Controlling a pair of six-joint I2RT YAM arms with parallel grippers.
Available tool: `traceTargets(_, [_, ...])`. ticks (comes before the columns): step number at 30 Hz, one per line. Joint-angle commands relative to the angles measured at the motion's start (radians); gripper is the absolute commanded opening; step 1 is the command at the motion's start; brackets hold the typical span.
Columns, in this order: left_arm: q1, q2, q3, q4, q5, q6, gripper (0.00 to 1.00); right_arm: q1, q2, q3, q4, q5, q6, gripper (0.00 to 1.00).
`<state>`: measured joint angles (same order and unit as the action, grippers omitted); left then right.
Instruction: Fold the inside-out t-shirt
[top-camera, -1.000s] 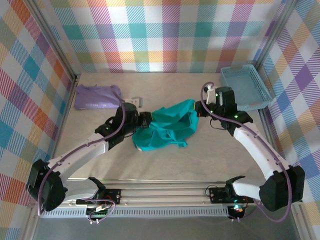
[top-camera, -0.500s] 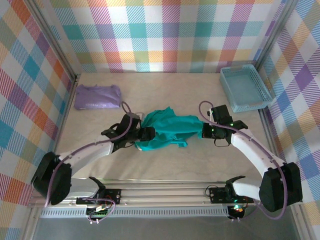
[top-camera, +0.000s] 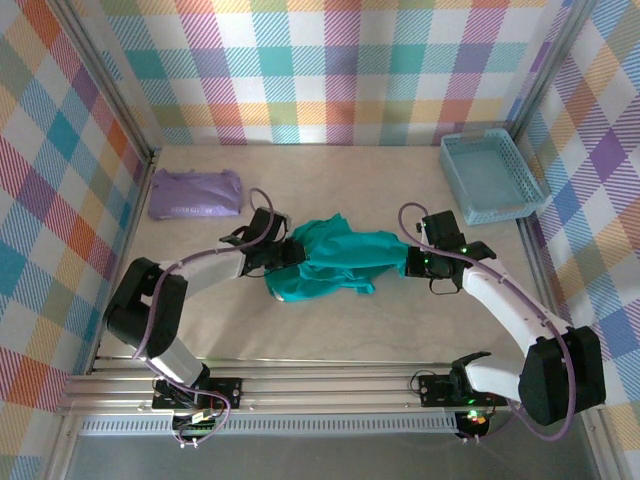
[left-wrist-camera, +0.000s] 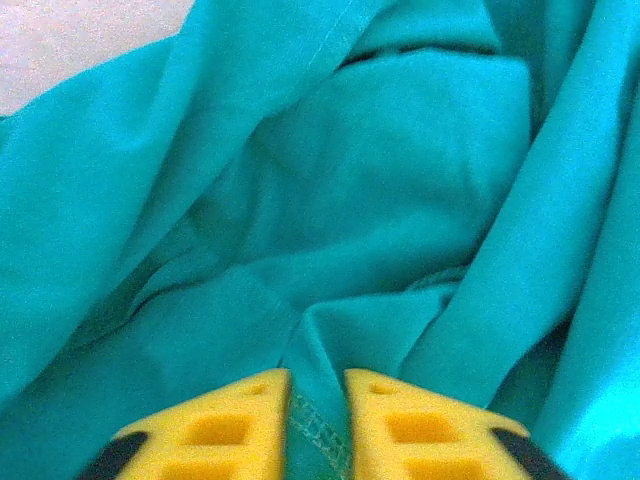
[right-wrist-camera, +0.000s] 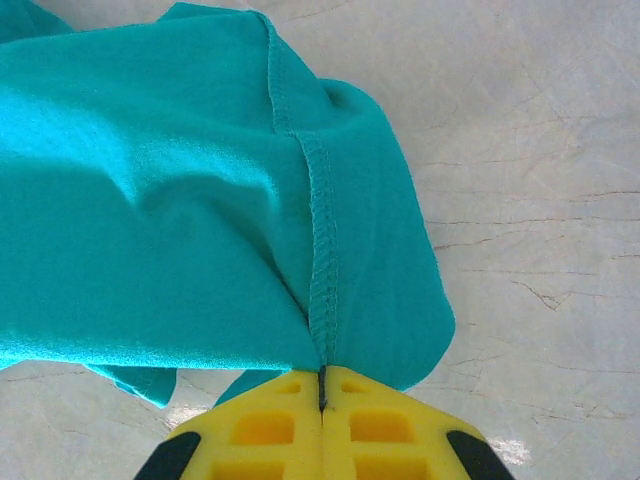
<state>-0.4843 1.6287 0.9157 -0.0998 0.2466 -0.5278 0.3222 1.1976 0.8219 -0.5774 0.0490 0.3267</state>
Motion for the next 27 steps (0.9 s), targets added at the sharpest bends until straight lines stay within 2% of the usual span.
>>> traceTargets(1, [0.038, -0.015, 0.060, 0.074, 0.083, 0.011, 0.00, -0.017, -0.017, 0.113, 0.054, -0.004, -0.025, 0.00])
traceTargets(5, [0.080, -0.199, 0.111, 0.067, 0.047, -0.004, 0.00, -0.052, -0.055, 0.312, 0.119, -0.043, -0.048, 0.00])
traceTargets(10, [0.086, -0.430, 0.268, -0.010, -0.132, -0.004, 0.00, -0.063, -0.047, 0.616, 0.160, -0.034, -0.112, 0.00])
traceTargets(14, [0.087, -0.530, 0.420, -0.097, -0.282, 0.042, 0.00, -0.064, -0.028, 0.800, 0.164, -0.029, -0.150, 0.00])
traceTargets(16, [0.087, -0.550, 0.472, -0.124, -0.331, 0.057, 0.00, -0.064, -0.029, 0.850, 0.168, -0.045, -0.157, 0.00])
traceTargets(21, [0.085, -0.574, 0.542, -0.170, -0.347, 0.090, 0.00, -0.064, -0.030, 0.918, 0.137, -0.157, -0.150, 0.00])
traceTargets(27, [0.084, -0.649, 0.438, -0.286, -0.364, 0.094, 0.00, -0.063, -0.099, 0.816, 0.071, -0.315, -0.122, 0.00])
